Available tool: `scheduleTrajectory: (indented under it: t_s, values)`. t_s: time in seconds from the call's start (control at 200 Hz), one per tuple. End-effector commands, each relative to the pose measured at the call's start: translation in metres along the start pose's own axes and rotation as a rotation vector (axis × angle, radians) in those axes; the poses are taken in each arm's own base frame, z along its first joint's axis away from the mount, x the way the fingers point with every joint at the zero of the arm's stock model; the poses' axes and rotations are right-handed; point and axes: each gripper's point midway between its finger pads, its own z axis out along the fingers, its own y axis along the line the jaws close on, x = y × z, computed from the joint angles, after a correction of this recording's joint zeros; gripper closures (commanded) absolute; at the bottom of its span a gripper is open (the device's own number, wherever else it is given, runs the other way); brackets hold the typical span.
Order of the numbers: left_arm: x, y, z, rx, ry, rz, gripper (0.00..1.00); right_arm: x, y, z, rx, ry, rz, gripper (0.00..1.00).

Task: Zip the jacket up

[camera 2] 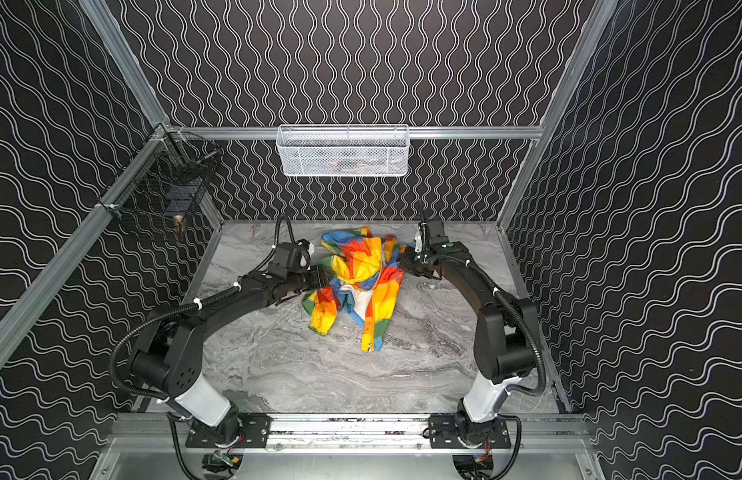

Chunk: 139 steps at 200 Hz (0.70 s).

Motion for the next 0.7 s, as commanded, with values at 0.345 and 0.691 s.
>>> scheduleTrajectory:
  t_s: [0.345, 0.691]
  values:
    - [0.036, -0.037, -0.008, 0.045, 0.115, 0.109, 0.42, 0.014, -0.056, -0.019, 0.056, 0.018, 0.069, 1.00]
    - [0.072, -0.013, 0.004, -0.075, 0.221, 0.093, 0.39, 0.002, -0.068, -0.028, 0.107, -0.047, 0.107, 0.48]
